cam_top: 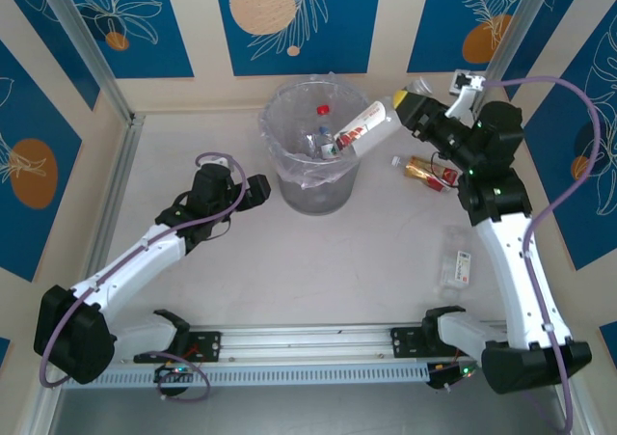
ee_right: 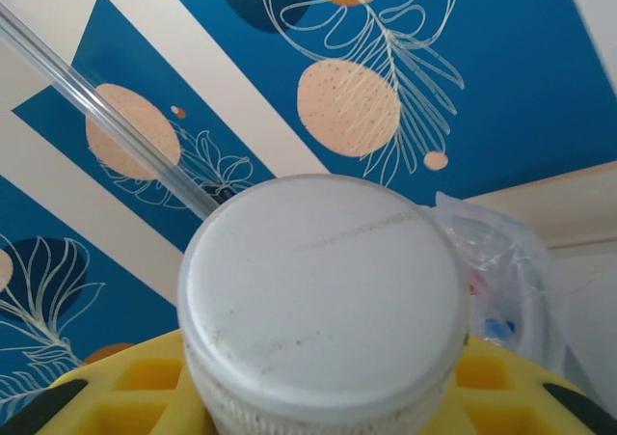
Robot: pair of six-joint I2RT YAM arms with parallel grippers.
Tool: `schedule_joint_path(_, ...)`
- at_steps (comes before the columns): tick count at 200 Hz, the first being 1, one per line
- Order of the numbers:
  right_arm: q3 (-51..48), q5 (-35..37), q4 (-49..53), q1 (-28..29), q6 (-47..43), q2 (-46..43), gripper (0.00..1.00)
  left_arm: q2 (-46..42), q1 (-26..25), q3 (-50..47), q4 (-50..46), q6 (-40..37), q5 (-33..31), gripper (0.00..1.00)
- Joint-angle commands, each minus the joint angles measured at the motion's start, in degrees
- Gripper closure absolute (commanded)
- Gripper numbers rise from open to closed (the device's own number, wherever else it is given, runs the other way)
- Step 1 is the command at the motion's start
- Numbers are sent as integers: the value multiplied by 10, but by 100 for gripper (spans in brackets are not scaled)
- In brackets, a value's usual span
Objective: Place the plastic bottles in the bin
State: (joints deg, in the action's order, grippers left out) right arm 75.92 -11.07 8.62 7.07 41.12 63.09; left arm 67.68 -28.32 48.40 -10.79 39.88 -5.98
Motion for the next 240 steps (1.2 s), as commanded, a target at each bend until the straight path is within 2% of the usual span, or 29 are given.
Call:
schedule_joint_path(1,30,-35,-67,4,43,34,100,-10,5,14,-6,-14,6,1)
schedule_joint_path(29,65,-33,-83,20,41,95,100,-22,5,7,-15,-14,-2,1)
schedule_joint_path(75,138,2,-74,50,-27,196,100,-38,5,0,-23,-14,-9,1)
schedule_joint_path(97,170,-21,-65,57,-37,238,100,-43,4,-1,-29,-15,-12,0)
schedule_joint_path(136,240,-48,-21,82,-108,313,100,-48,5,-4,-35,-16,-16,0)
schedule_joint_path(191,309,-118,20,107,-146,390,100,-56,5,-8,-40,-17,-20,1)
schedule_joint_path(218,330,-77,78,126,-194,410,100,-61,5,-14,-40,-15,-24,1)
schedule_joint_path(240,332,-73,98,133,-210,423,98,-58,5,-13,-42,-16,-25,1)
